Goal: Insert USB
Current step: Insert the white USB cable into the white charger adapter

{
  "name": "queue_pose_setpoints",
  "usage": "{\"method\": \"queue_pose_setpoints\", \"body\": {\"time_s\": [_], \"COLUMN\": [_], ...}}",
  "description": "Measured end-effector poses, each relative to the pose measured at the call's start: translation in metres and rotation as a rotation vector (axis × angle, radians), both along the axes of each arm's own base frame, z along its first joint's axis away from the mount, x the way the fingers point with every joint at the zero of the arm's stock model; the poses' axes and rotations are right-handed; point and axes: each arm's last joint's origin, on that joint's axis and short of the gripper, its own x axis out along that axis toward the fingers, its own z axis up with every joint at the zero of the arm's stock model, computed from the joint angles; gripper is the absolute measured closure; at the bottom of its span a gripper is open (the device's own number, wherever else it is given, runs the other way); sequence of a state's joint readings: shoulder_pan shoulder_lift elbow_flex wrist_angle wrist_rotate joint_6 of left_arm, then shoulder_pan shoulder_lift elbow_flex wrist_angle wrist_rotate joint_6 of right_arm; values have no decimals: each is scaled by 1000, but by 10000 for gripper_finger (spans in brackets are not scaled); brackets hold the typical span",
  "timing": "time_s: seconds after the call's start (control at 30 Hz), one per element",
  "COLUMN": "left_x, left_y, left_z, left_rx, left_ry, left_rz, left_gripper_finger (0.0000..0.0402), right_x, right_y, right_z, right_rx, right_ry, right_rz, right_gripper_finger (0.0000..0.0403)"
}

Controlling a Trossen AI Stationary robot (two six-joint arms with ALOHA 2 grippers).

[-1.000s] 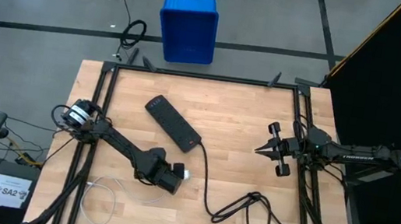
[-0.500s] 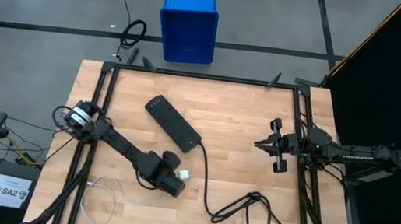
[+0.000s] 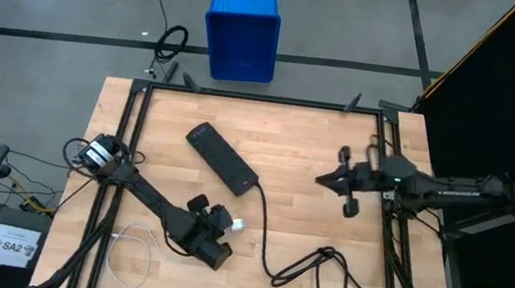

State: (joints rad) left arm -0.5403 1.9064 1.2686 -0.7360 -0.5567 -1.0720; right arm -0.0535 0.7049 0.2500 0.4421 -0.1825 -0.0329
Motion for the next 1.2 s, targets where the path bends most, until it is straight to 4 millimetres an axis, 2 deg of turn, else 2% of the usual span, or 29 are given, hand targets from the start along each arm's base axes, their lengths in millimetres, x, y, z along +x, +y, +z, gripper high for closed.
{"method": "queue_pose_setpoints", "body": {"time_s": [0.1, 0.27, 0.43, 0.53, 0.67, 0.9, 1.03, 1.2], "left_x": [-4, -14, -23, -25, -30, -31, -32, -32], "left_y": [-8, -24, -37, -39, -36, -36, -37, -38], "left_z": [0, 0, 0, 0, -1, -1, -1, -1], "left_rx": [-6, -40, -42, -20, 27, 35, -24, -54], "left_ry": [-8, 17, 20, 20, 79, 118, 105, 88], "left_rz": [-19, -77, -121, -131, -162, -197, -135, -98], "left_gripper_finger": [402, 402, 401, 401, 401, 401, 401, 401], "right_x": [24, 60, 98, 121, 151, 199, 211, 212], "right_y": [6, 18, 32, 41, 53, 71, 77, 79], "right_z": [-4, -20, -39, -49, -66, -82, -85, -91], "right_rx": [-36, -190, -196, -196, -217, -244, -253, -186], "right_ry": [103, 232, 338, 348, 392, 412, 417, 457], "right_rz": [42, 115, 171, 195, 233, 193, 176, 165], "right_gripper_finger": [396, 397, 401, 388, 344, 221, 167, 135]}}
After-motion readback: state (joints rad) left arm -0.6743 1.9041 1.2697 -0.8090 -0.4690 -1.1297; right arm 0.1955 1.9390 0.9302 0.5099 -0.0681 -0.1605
